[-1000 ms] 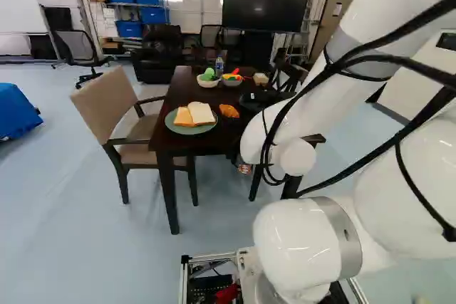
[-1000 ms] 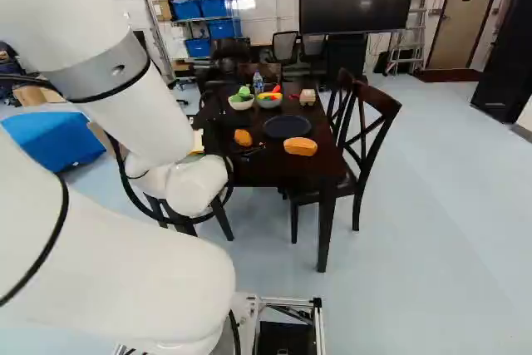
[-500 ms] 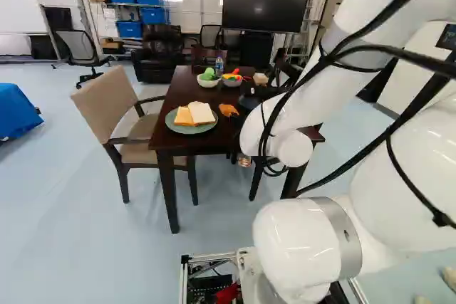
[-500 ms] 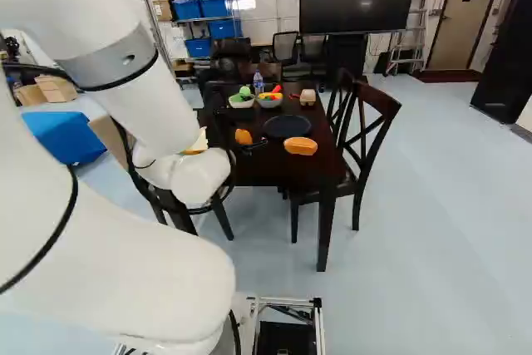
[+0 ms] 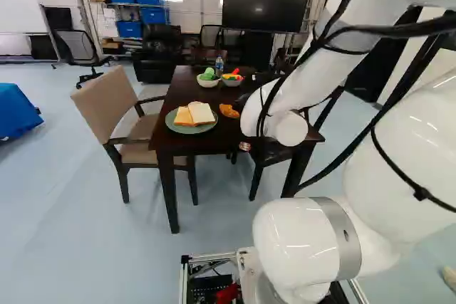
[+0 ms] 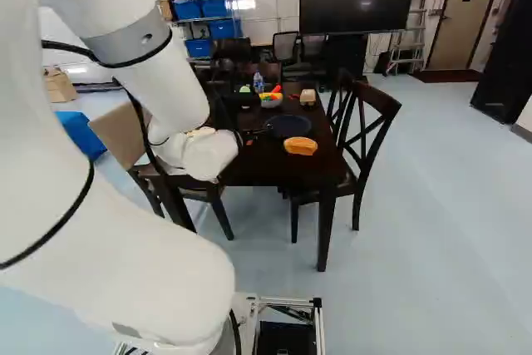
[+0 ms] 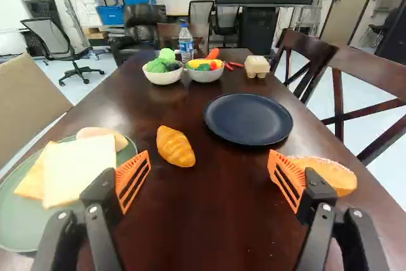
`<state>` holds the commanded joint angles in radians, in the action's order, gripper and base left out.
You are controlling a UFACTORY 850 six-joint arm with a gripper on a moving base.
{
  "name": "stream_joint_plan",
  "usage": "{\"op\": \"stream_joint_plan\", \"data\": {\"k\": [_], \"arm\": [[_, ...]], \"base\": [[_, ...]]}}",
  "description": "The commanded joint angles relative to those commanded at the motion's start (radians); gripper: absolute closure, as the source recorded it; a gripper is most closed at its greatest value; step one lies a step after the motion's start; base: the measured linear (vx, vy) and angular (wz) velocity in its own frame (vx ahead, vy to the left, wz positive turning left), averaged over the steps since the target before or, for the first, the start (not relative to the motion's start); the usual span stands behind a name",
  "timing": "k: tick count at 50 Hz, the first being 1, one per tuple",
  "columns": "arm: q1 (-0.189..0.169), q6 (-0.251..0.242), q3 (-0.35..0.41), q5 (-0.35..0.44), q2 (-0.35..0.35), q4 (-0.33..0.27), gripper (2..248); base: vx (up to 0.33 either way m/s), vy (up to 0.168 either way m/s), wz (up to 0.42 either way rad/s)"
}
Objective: Move the croissant to the empty plate
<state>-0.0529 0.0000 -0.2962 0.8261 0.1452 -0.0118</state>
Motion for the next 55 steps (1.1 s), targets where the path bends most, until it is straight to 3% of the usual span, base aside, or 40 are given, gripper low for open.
{"op": "stream_joint_plan", "data": {"k": [24, 55], "arm": [[0.005, 0.0, -0.126, -0.106, -0.07, -0.037, 3], [0.037, 0.0, -0.288, -0.322, -0.155, -0.117, 3]], "base": [[0.0, 0.0, 0.0], [0.0, 0.0, 0.0]]}}
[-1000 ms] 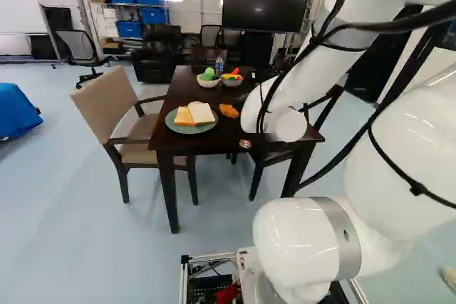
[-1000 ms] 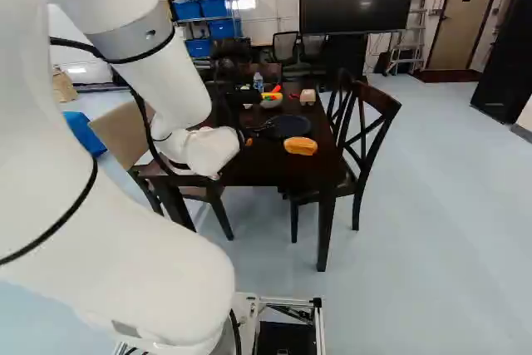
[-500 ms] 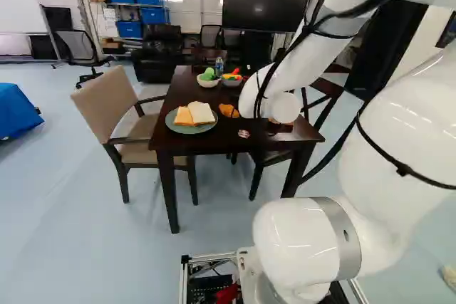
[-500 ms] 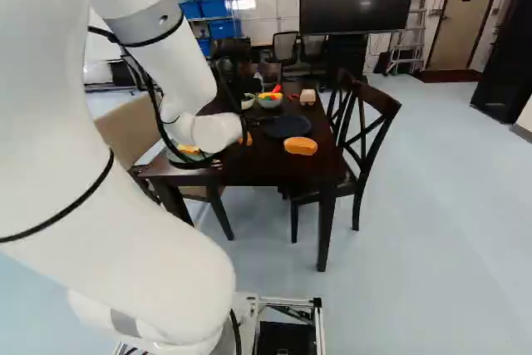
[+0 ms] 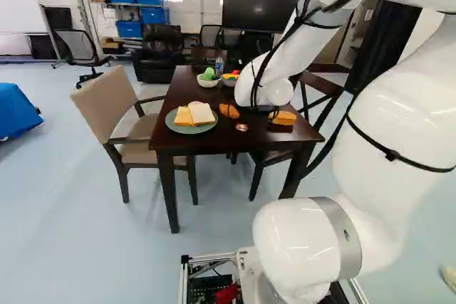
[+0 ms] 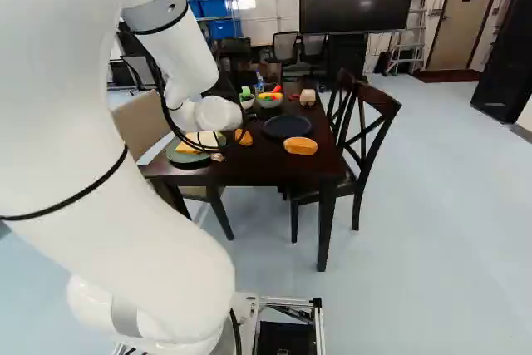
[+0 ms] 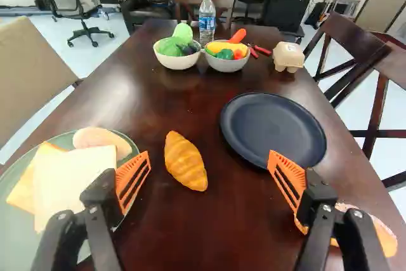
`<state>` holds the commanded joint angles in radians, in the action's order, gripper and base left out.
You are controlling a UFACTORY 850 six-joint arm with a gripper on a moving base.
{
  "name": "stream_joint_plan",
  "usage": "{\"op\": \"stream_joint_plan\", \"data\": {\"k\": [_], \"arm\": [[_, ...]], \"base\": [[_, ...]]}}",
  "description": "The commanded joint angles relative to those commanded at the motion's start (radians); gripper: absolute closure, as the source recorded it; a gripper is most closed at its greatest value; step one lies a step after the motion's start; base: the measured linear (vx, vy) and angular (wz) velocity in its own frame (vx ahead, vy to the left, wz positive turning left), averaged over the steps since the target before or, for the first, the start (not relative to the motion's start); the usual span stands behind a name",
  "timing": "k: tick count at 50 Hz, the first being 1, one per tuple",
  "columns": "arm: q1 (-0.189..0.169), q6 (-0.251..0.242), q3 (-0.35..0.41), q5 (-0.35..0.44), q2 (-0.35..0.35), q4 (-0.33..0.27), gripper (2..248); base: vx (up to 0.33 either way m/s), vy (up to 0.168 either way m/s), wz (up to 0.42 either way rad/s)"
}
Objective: Move the croissant to the empty plate
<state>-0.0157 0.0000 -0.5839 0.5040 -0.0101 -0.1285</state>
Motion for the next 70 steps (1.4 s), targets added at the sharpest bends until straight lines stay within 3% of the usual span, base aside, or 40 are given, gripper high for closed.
{"op": "stream_joint_plan", "data": {"k": [34, 70], "arm": [[0.035, 0.0, -0.175, -0.302, -0.085, -0.062, 3], [0.047, -0.006, -0.35, -0.63, -0.16, -0.079, 3]], "base": [[0.0, 0.0, 0.0], [0.0, 0.0, 0.0]]}}
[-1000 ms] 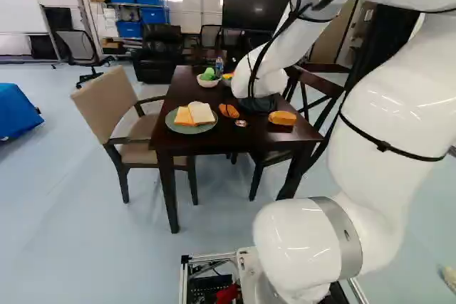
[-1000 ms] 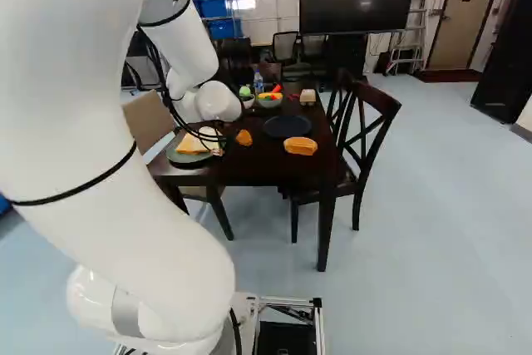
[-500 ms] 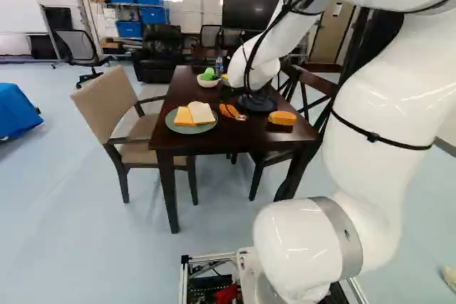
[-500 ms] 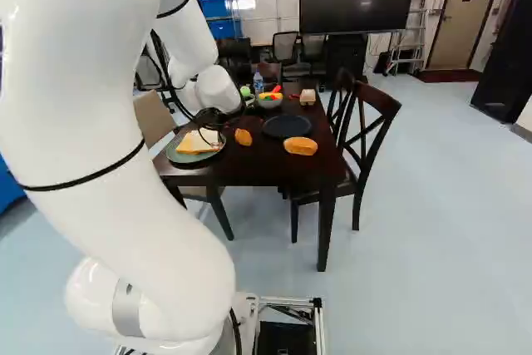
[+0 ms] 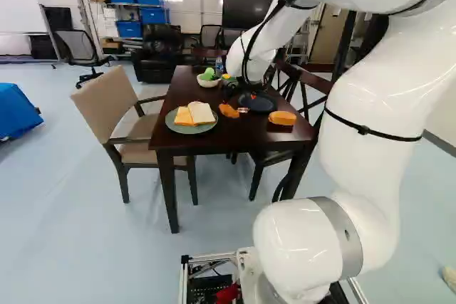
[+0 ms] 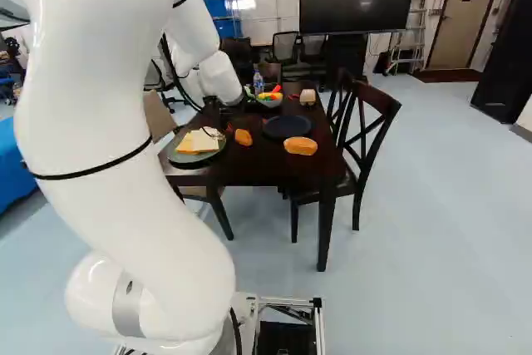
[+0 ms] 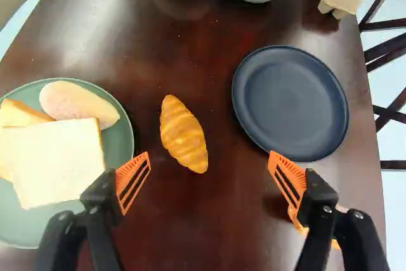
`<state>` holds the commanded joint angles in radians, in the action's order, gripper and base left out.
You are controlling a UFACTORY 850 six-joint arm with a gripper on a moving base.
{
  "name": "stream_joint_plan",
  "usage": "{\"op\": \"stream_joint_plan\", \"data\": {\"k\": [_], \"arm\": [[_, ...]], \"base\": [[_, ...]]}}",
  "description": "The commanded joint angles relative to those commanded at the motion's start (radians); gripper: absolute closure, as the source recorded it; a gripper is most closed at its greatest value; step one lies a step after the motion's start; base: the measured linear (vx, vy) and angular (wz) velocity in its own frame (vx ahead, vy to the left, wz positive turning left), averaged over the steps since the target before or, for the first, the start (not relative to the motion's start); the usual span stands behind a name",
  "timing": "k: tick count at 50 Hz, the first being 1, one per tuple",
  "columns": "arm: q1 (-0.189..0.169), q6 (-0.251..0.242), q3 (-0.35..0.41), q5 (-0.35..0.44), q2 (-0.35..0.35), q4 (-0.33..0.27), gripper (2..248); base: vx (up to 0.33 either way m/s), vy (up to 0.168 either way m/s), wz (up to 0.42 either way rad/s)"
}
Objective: Move the croissant to the empty plate
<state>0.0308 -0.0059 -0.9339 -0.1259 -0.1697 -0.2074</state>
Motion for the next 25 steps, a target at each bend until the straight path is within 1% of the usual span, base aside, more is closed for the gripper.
{"op": "stream_joint_plan", "data": {"k": [6, 17, 25], "arm": [[0.006, -0.043, -0.019, -0.004, -0.003, 0.0, 3], [0.01, -0.152, -0.027, -0.005, 0.011, 0.0, 3], [0.01, -0.152, -0.027, -0.006, 0.011, 0.0, 3]], "base": [[0.0, 0.0, 0.0], [0.0, 0.0, 0.0], [0.0, 0.0, 0.0]]}}
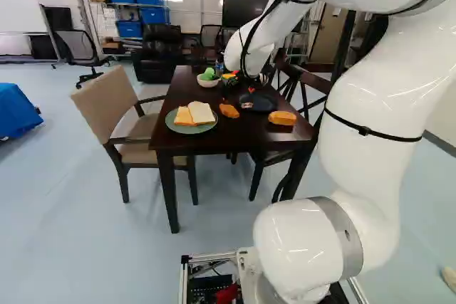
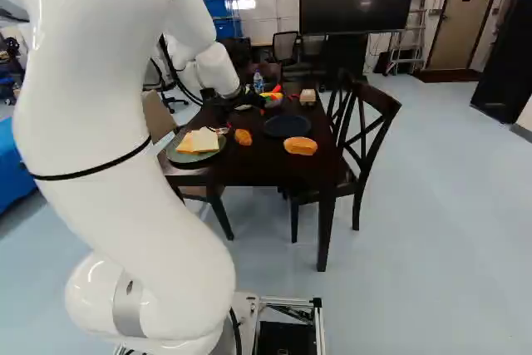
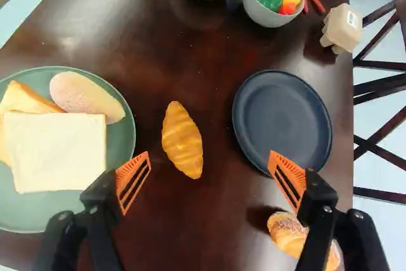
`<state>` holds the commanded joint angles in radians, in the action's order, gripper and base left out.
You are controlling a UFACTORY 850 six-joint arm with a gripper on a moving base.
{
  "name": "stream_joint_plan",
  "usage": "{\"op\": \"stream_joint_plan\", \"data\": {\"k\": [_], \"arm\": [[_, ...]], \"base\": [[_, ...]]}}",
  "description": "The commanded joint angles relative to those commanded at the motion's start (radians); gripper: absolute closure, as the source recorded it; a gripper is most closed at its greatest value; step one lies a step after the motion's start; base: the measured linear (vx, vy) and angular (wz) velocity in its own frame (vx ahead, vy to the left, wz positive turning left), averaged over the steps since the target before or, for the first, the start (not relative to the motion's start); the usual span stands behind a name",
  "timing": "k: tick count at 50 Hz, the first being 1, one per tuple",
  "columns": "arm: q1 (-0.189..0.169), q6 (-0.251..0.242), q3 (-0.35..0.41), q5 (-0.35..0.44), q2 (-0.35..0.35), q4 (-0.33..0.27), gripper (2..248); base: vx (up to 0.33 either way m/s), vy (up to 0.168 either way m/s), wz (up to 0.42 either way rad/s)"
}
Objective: Move the croissant to the empty plate
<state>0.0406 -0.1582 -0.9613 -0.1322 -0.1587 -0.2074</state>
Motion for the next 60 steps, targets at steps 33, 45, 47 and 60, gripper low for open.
{"op": "stream_joint_plan", "data": {"k": [33, 45, 47, 60], "arm": [[-0.001, 0.273, -0.021, -0.046, -0.019, 0.0, 3], [0.001, 0.326, -0.075, -0.104, -0.066, -0.002, 3], [0.003, 0.326, -0.086, -0.115, -0.075, -0.004, 3], [0.024, 0.326, -0.149, -0.187, -0.128, -0.022, 3]], "base": [[0.0, 0.0, 0.0], [0.0, 0.0, 0.0], [0.0, 0.0, 0.0], [0.0, 0.0, 0.0]]}}
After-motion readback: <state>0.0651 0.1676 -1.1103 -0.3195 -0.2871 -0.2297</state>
